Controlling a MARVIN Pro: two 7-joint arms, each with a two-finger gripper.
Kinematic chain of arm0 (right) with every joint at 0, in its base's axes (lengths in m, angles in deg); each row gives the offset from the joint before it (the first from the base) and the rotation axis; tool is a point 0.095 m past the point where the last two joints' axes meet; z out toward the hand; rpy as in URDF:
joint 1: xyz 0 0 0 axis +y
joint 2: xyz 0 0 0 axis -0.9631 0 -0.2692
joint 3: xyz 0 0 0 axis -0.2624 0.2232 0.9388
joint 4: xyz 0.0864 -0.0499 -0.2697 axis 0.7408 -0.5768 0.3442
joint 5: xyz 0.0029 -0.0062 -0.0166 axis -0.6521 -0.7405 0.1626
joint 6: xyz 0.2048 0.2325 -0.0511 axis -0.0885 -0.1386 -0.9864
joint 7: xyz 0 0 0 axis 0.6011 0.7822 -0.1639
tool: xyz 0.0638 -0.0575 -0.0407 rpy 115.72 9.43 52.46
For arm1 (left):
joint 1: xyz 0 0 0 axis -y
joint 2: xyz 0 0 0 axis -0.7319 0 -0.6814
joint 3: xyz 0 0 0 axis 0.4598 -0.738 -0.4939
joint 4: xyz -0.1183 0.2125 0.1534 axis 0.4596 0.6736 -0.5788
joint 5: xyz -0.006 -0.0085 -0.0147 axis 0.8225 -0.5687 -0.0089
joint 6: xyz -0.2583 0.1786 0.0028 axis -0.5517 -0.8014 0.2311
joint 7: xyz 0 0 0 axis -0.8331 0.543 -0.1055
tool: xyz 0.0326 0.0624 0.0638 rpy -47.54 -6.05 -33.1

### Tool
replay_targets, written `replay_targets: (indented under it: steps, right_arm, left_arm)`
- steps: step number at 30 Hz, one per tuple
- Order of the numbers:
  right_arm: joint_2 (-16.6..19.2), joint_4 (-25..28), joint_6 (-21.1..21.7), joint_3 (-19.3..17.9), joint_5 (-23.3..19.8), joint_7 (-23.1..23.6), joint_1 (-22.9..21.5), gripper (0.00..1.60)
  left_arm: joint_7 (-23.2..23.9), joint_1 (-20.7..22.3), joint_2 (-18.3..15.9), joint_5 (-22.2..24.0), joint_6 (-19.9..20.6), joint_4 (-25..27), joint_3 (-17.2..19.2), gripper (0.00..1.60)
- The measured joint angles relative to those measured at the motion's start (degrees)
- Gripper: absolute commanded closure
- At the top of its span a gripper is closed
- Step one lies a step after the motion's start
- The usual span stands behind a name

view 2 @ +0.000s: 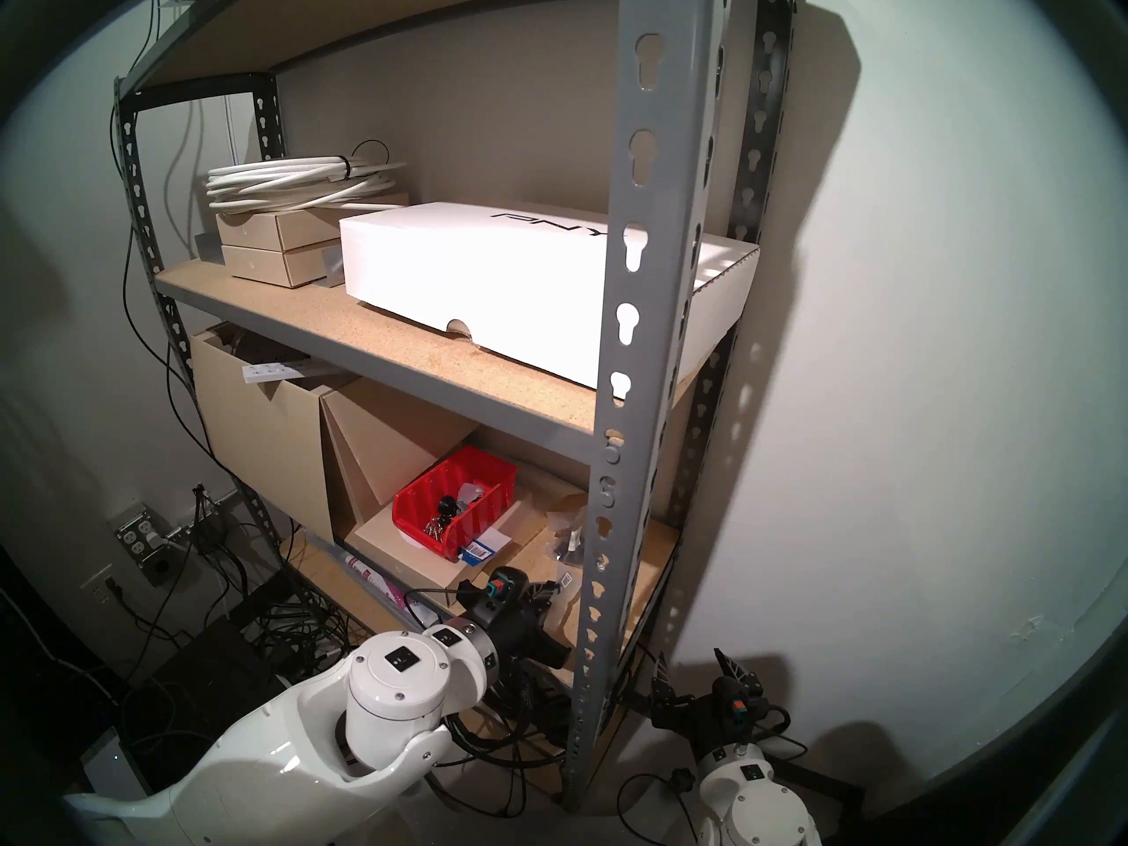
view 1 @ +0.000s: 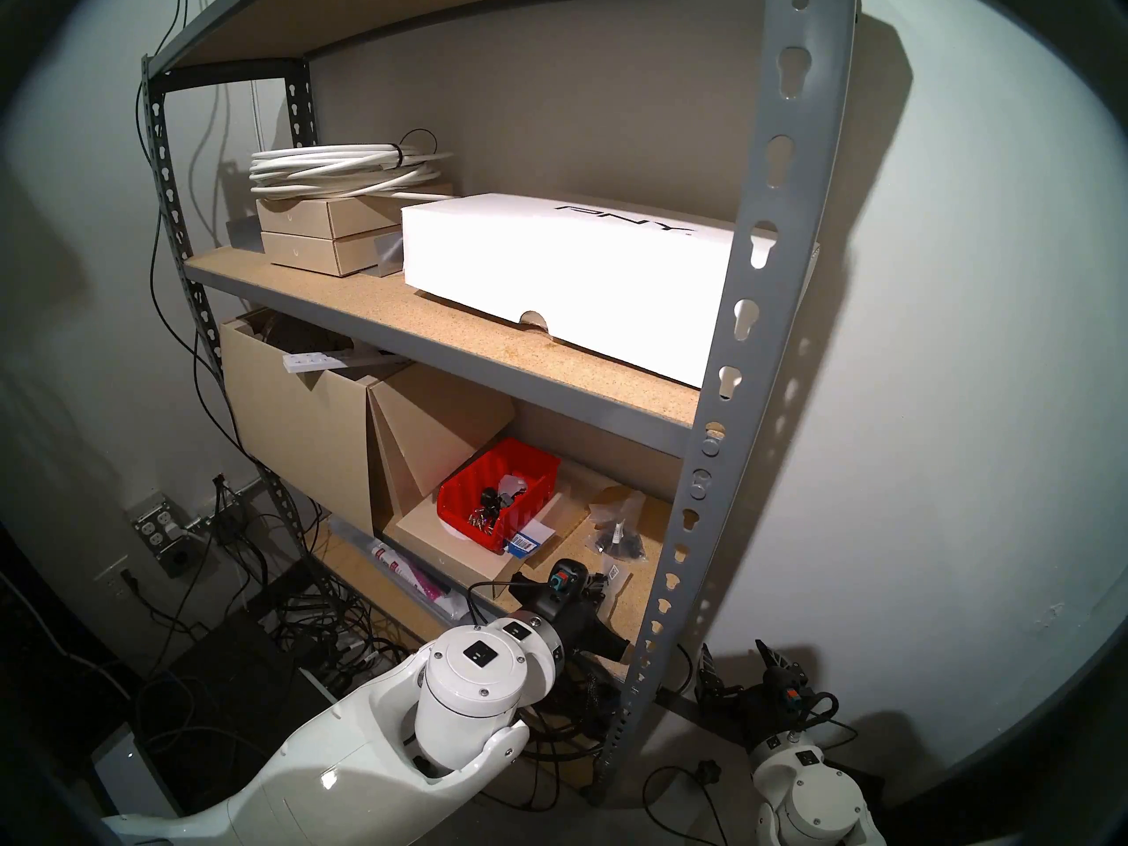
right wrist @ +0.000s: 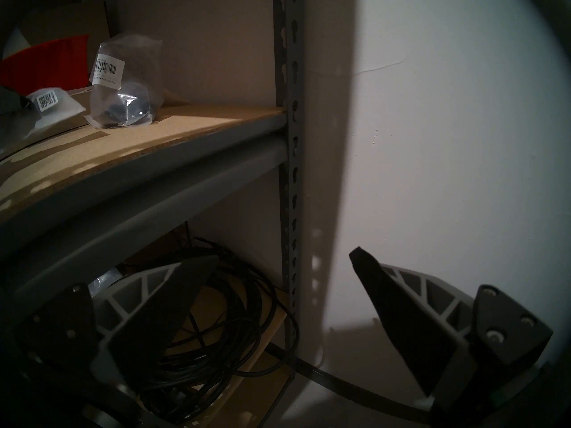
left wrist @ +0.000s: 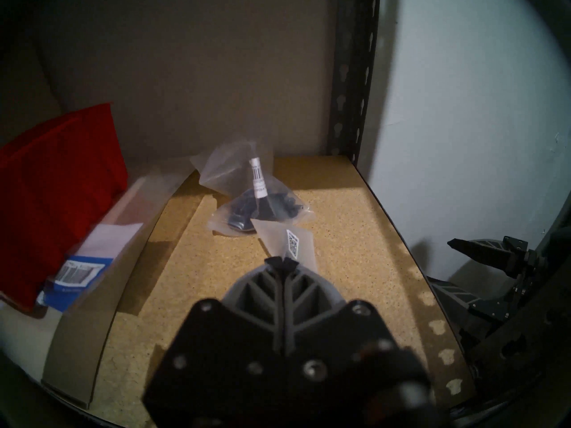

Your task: Organize the rack shelf by putting things into a case

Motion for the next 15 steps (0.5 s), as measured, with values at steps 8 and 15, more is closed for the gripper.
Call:
replay_targets:
  steps: [8,15]
  right_arm:
    - [0.00,0.00,0.00,0.00,0.00,0.00,0.00,0.00]
    - [0.00,0.00,0.00,0.00,0.00,0.00,0.00,0.00]
  left_arm:
    - [1.32,-0.68,-2.04,1.96,0.22,4.62,2.05,1.60]
    - [2.55,-1.71,-3.95,4.47,0.97,8.02,4.79,1.60]
